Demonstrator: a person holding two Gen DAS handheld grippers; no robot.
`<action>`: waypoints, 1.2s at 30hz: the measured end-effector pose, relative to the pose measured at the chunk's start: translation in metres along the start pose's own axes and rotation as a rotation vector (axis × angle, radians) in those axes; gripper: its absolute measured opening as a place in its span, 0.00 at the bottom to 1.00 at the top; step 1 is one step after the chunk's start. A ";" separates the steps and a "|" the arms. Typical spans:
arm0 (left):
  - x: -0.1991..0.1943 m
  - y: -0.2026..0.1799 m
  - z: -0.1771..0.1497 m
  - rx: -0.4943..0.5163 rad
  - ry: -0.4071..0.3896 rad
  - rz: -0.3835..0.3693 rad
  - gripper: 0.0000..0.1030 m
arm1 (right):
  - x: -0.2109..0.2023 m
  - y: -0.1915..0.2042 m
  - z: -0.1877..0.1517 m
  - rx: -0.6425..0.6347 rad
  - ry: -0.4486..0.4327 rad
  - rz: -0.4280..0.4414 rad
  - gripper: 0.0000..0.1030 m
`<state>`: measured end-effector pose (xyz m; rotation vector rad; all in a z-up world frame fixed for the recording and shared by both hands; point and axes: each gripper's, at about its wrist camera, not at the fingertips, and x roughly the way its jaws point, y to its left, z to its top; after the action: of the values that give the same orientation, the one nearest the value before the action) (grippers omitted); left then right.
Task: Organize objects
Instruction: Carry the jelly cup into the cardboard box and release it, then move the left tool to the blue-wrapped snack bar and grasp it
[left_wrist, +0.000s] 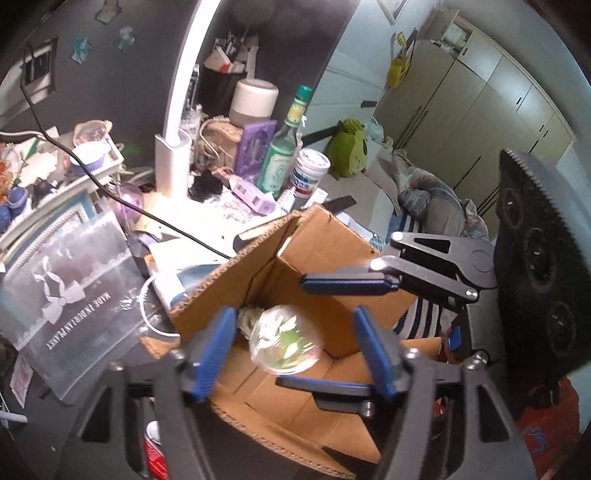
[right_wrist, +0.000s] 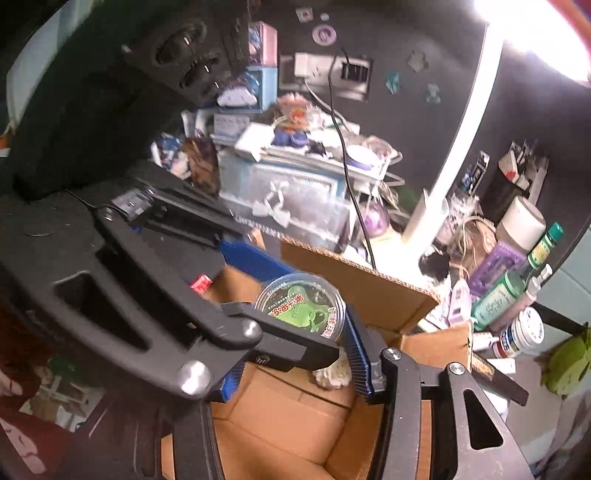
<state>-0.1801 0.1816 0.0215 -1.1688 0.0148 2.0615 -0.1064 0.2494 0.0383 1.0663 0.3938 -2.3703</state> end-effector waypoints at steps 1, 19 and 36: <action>-0.005 0.001 -0.001 -0.002 -0.011 0.006 0.65 | 0.001 -0.001 0.001 0.002 0.000 -0.004 0.54; -0.132 0.039 -0.095 -0.089 -0.294 0.269 0.79 | -0.020 0.066 0.019 -0.028 -0.103 0.061 0.56; -0.134 0.122 -0.257 -0.342 -0.321 0.433 0.80 | 0.100 0.201 -0.015 -0.022 0.047 0.327 0.55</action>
<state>-0.0259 -0.0774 -0.0696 -1.0836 -0.2700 2.6996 -0.0423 0.0563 -0.0581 1.0864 0.2391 -2.0513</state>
